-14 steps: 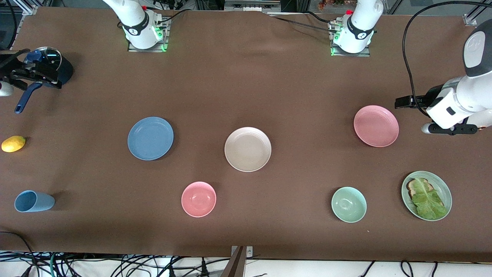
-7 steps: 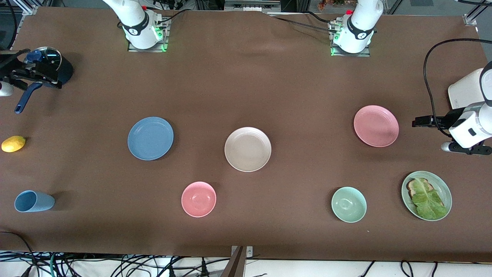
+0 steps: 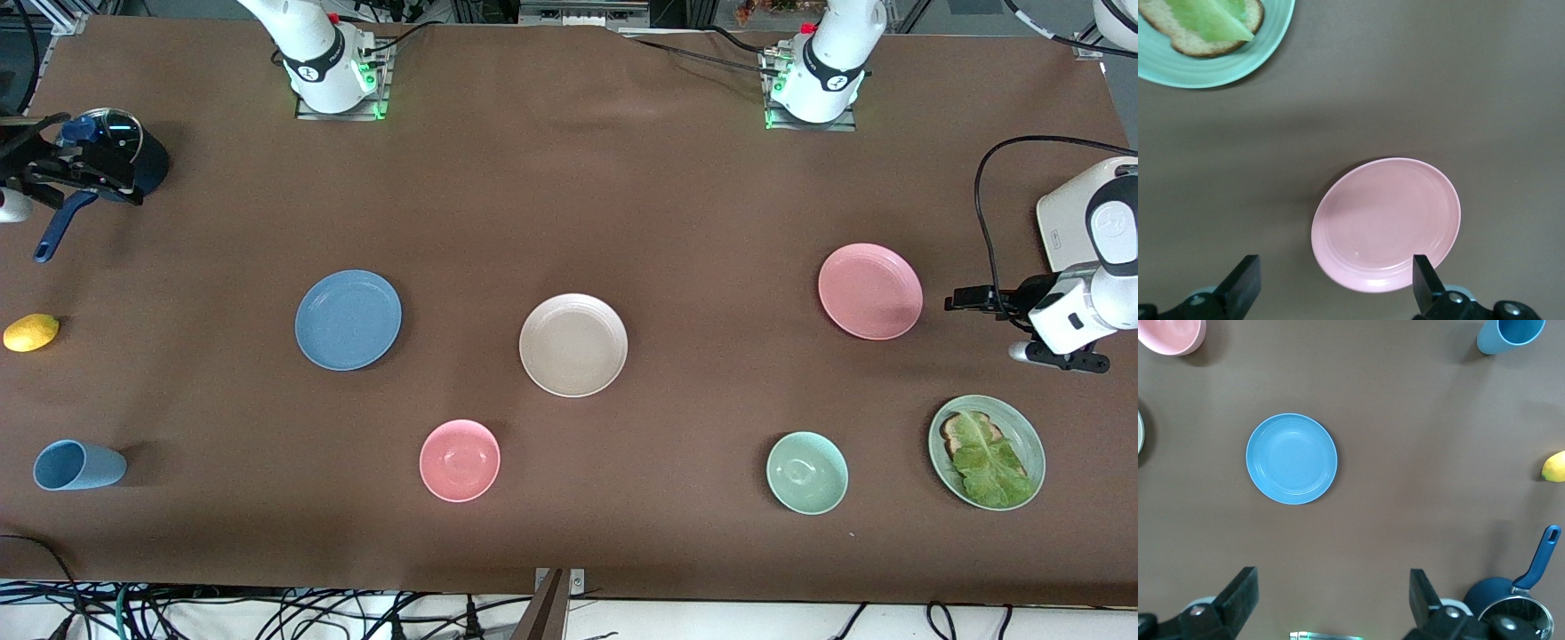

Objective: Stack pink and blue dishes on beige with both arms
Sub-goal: 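Move the left gripper down to the pink plate's rim, then close the left gripper on the pink plate's rim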

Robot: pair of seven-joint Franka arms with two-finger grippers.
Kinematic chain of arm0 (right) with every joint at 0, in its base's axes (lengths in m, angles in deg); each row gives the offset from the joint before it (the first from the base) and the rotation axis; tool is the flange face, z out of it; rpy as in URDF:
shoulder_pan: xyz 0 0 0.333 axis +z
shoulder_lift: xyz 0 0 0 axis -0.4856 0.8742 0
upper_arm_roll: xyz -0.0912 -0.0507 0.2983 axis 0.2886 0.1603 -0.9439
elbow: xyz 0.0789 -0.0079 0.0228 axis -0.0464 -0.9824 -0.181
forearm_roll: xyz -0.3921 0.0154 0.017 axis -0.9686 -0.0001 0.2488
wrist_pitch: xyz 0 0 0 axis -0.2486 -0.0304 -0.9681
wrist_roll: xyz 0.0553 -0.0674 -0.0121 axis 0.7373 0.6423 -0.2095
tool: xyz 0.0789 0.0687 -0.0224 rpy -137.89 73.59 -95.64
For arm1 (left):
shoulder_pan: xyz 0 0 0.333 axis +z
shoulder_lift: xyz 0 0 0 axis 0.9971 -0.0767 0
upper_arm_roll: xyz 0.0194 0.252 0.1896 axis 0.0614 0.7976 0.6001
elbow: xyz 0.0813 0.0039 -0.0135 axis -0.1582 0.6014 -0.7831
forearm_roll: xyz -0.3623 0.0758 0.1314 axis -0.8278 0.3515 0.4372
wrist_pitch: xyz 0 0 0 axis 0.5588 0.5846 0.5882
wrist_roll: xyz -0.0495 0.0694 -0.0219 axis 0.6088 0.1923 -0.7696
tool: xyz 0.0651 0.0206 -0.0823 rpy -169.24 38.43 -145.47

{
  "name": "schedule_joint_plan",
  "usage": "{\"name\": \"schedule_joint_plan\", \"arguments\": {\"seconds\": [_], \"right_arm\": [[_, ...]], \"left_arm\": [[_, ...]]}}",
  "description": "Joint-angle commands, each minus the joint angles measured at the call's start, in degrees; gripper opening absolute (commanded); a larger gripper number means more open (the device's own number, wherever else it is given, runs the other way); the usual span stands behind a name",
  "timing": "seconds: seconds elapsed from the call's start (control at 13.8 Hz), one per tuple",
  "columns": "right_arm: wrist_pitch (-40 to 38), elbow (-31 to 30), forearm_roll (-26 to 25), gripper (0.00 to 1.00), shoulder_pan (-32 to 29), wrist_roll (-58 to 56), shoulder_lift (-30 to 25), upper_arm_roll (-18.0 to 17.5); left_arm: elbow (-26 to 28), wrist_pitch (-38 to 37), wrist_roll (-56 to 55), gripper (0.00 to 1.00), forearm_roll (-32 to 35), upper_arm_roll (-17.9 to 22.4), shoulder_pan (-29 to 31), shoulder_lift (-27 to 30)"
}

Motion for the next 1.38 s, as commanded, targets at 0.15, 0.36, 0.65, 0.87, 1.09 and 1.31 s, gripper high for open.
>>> {"name": "schedule_joint_plan", "arguments": {"seconds": [0.15,0.36,0.65,0.87,1.09,1.31], "right_arm": [[-0.59,-0.94,-0.23,1.00,-0.28,-0.33,-1.27,-0.36],[-0.41,-0.85,-0.23,1.00,-0.28,-0.33,-1.27,-0.36],[-0.59,-0.85,-0.23,1.00,-0.28,-0.33,-1.27,-0.44],[-0.50,-0.85,-0.23,1.00,-0.28,-0.33,-1.27,-0.36],[-0.59,-0.85,-0.23,1.00,-0.28,-0.33,-1.27,-0.36],[-0.59,-0.85,-0.23,1.00,-0.28,-0.33,-1.27,-0.36]], "left_arm": [[12.50,12.44,9.71,1.00,-7.43,-0.37,2.96,3.01],[20.69,20.89,10.58,1.00,-9.18,-0.37,2.69,5.92],[27.64,29.94,18.21,1.00,-14.36,-0.37,3.13,6.80],[29.23,31.62,24.19,1.00,-17.97,-0.28,4.53,6.71],[31.08,33.92,26.66,1.00,-19.90,-0.28,5.50,6.54],[30.99,34.96,28.95,1.00,-22.19,-0.28,6.12,4.79]]}}
